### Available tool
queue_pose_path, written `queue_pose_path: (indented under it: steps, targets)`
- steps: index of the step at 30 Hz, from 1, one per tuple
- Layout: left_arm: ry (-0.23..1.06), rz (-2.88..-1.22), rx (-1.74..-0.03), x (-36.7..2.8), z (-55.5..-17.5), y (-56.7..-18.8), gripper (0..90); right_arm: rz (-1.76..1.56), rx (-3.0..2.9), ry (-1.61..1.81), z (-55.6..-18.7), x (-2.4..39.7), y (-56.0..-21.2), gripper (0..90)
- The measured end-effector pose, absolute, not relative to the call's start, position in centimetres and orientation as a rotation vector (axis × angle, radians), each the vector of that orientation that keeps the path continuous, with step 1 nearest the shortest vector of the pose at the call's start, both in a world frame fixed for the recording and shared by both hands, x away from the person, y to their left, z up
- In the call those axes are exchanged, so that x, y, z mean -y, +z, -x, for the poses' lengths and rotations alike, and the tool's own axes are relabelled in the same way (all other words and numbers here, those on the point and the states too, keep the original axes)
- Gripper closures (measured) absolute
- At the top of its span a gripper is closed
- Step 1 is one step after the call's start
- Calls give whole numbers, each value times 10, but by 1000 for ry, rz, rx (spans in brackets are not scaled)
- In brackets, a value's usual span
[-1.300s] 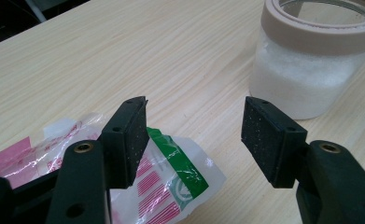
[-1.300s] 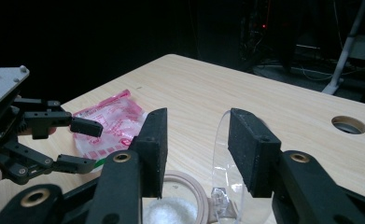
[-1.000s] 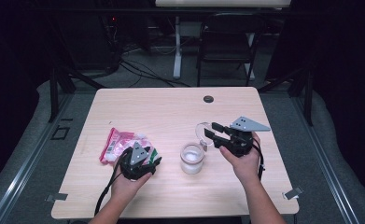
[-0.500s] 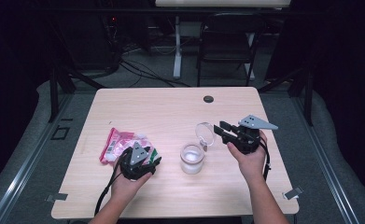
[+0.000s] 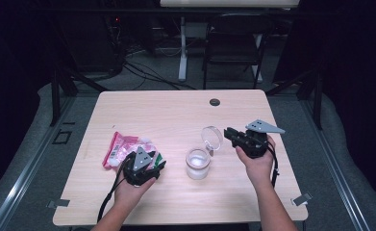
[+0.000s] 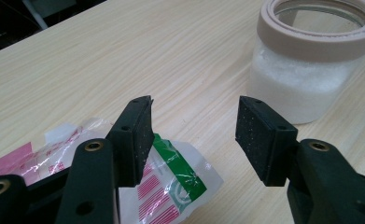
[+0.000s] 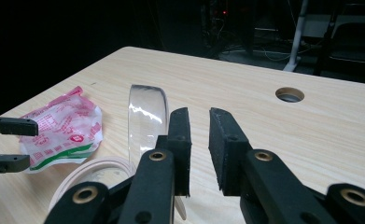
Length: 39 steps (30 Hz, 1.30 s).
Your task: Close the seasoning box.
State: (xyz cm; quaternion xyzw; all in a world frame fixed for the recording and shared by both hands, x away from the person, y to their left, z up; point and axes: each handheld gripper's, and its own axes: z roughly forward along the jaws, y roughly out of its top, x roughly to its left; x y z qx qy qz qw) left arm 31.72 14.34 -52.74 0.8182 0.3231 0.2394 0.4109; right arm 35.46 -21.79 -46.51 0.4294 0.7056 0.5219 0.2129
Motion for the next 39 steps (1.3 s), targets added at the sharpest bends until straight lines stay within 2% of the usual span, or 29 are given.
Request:
queue_pose_path:
  steps: [11,27,39]
  targets:
    - [594,-2055,-810,-143,-318,-527,500,-1196,-1983,1432,-356,216,-468,783]
    - [468,-2046,-756,-127,-320,-516,723,-1195,-1995,1418,-357,213,-472,770]
    - [453,-2067,-707,-113,-321,-509,794,-1197,-1998,1418,-358,213,-473,763]
